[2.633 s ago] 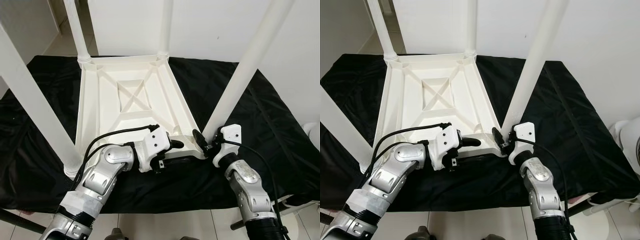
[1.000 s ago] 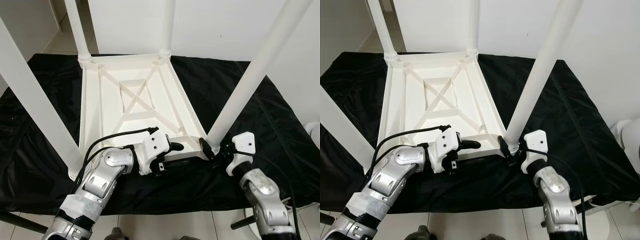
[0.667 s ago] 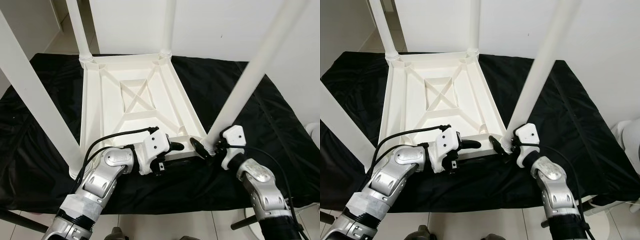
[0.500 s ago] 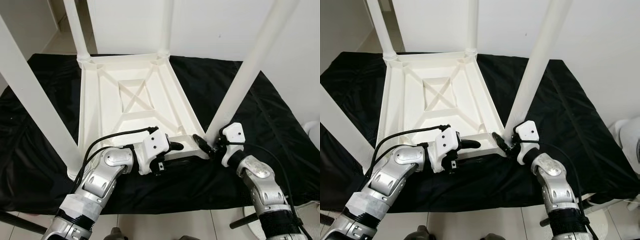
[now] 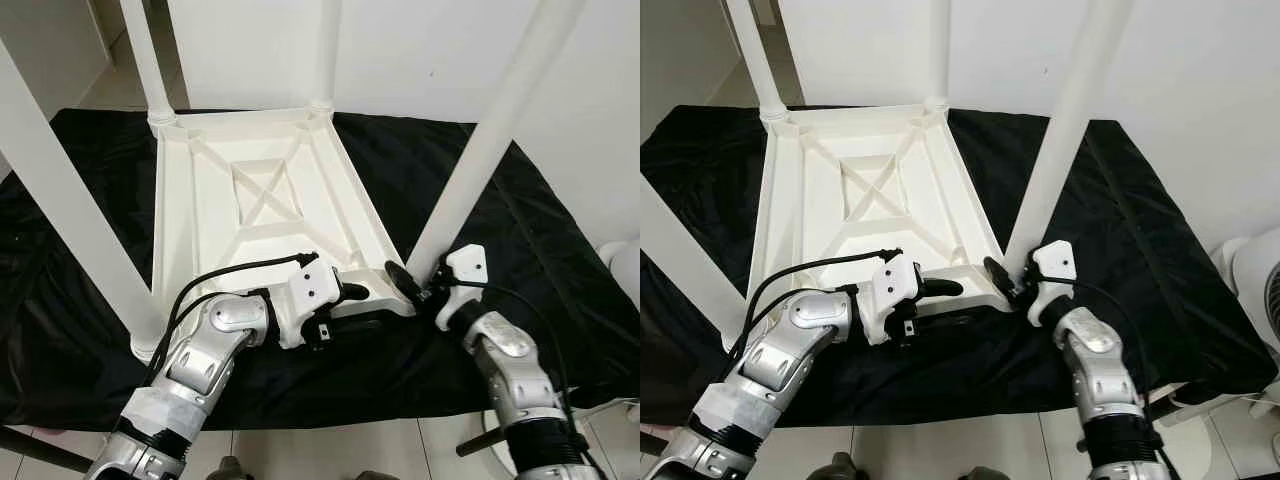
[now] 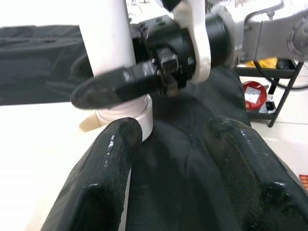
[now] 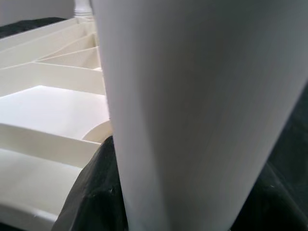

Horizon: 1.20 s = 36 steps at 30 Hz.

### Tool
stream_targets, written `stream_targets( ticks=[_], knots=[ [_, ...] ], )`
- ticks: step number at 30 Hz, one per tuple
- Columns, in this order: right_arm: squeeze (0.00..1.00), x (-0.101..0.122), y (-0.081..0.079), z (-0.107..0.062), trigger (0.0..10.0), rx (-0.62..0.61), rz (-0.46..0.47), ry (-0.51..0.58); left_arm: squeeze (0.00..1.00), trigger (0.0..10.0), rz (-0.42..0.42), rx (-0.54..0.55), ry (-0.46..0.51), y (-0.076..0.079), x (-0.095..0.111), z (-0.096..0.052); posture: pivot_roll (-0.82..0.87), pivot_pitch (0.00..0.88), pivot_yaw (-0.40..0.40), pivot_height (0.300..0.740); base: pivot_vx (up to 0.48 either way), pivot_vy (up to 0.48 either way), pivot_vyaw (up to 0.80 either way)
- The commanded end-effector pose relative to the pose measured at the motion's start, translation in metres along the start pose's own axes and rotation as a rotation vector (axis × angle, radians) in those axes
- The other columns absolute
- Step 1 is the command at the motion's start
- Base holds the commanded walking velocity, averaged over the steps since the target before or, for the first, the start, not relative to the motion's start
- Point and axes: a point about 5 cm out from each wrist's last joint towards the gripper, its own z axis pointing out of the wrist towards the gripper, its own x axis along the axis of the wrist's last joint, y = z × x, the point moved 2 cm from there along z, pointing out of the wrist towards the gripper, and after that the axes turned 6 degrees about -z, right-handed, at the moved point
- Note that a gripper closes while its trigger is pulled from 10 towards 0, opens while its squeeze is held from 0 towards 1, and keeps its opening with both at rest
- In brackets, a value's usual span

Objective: Building children table

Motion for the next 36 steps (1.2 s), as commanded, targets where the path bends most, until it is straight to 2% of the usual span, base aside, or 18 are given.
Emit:
stream_targets(
  ticks=[1, 6, 8, 11, 12, 14, 15, 17, 18, 21, 22, 23, 24, 26, 27, 28, 29, 36],
  knots=[
    [0.00, -0.013, -0.001, -0.002, 10.0, -0.037, -0.041, -0.086, 0.00, 10.0, 0.009, 0.022, -0.010, -0.002, -0.001, 0.002, 0.01, 0.000, -0.032, 0.740, 0.000, 0.000, 0.00],
    [0.00, -0.013, -0.005, -0.001, 10.0, -0.066, -0.037, -0.087, 0.00, 10.0, 0.009, 0.019, -0.011, -0.002, -0.001, 0.002, 0.00, 0.000, -0.030, 0.740, 0.000, 0.000, 0.00],
    [0.00, -0.010, -0.012, -0.002, 10.0, -0.168, -0.024, -0.088, 0.00, 10.0, 0.006, 0.013, -0.009, -0.002, -0.001, 0.003, -0.01, 0.000, -0.026, 0.740, 0.000, 0.000, 0.00],
    [0.00, -0.010, -0.012, -0.002, 10.0, -0.168, -0.024, -0.088, 0.00, 10.0, 0.006, 0.013, -0.009, -0.002, -0.001, 0.003, -0.01, 0.000, -0.026, 0.740, 0.000, 0.000, 0.00],
    [0.00, -0.010, -0.014, -0.004, 10.0, -0.260, 0.000, -0.101, 0.00, 10.0, 0.005, 0.011, -0.009, -0.002, -0.001, 0.003, -0.01, 0.000, -0.029, 0.740, 0.000, 0.000, 0.00],
    [0.00, -0.010, -0.014, -0.004, 10.0, -0.260, 0.000, -0.101, 0.00, 10.0, 0.005, 0.011, -0.009, -0.002, -0.001, 0.003, -0.01, 0.000, -0.029, 0.740, 0.000, 0.000, 0.00],
    [0.00, -0.010, -0.015, -0.006, 10.0, -0.361, 0.015, -0.111, 0.00, 10.0, 0.005, 0.011, -0.009, -0.002, -0.001, 0.003, -0.01, 0.000, -0.027, 0.740, 0.000, 0.000, 0.00],
    [0.00, -0.010, -0.015, -0.006, 10.0, -0.361, 0.015, -0.111, 0.00, 10.0, 0.005, 0.011, -0.009, -0.002, -0.001, 0.003, -0.01, 0.000, -0.027, 0.740, 0.000, 0.000, 0.00],
    [0.00, -0.011, -0.017, -0.010, 10.0, -0.466, 0.022, -0.128, 0.00, 10.0, 0.005, 0.011, -0.008, -0.002, -0.001, 0.004, -0.01, 0.000, -0.026, 0.740, 0.000, 0.000, 0.00],
    [0.00, -0.011, -0.017, -0.010, 10.0, -0.466, 0.022, -0.128, 0.00, 10.0, 0.005, 0.011, -0.008, -0.002, -0.001, 0.004, -0.01, 0.000, -0.026, 0.740, 0.000, 0.000, 0.00],
    [0.00, -0.012, -0.023, -0.013, 10.0, -0.540, 0.036, -0.140, 0.00, 10.0, 0.004, 0.010, -0.007, -0.002, -0.001, 0.004, -0.01, 0.000, -0.026, 0.740, 0.000, 0.000, 0.00],
    [0.00, -0.012, -0.023, -0.013, 10.0, -0.540, 0.036, -0.140, 0.00, 10.0, 0.004, 0.010, -0.007, -0.002, -0.001, 0.004, -0.01, 0.000, -0.026, 0.740, 0.000, 0.000, 0.00],
    [0.00, -0.010, -0.033, -0.011, 10.0, -0.552, 0.061, -0.127, 0.00, 10.0, 0.004, 0.008, -0.008, -0.002, -0.001, 0.004, -0.01, 0.000, -0.025, 0.740, 0.000, 0.000, 0.00],
    [0.00, -0.010, -0.033, -0.011, 10.0, -0.552, 0.061, -0.127, 0.00, 10.0, 0.004, 0.008, -0.008, -0.002, -0.001, 0.004, -0.01, 0.000, -0.025, 0.740, 0.000, 0.000, 0.00],
    [1.00, -0.009, -0.039, -0.009, 10.0, -0.545, 0.093, -0.114, 0.00, 10.0, 0.005, 0.005, -0.008, -0.001, -0.001, 0.005, -0.01, 0.000, -0.026, 0.740, 0.000, 0.000, 0.00],
    [1.00, -0.009, -0.039, -0.009, 10.0, -0.545, 0.093, -0.114, 0.00, 10.0, 0.005, 0.005, -0.008, -0.001, -0.001, 0.005, -0.01, 0.000, -0.026, 0.740, 0.000, 0.000, 0.00],
    [1.00, -0.004, -0.049, -0.006, 10.0, -0.498, 0.130, -0.079, 0.00, 10.0, 0.008, 0.001, -0.007, -0.001, -0.001, 0.005, -0.02, 0.000, -0.026, 0.740, 0.000, 0.000, 0.00],
    [1.00, 0.003, -0.051, -0.013, 10.0, -0.441, 0.119, -0.030, 0.00, 10.0, 0.005, -0.003, -0.005, 0.000, -0.001, 0.005, -0.02, 0.000, -0.026, 0.740, 0.000, 0.000, 0.00]
  ],
)
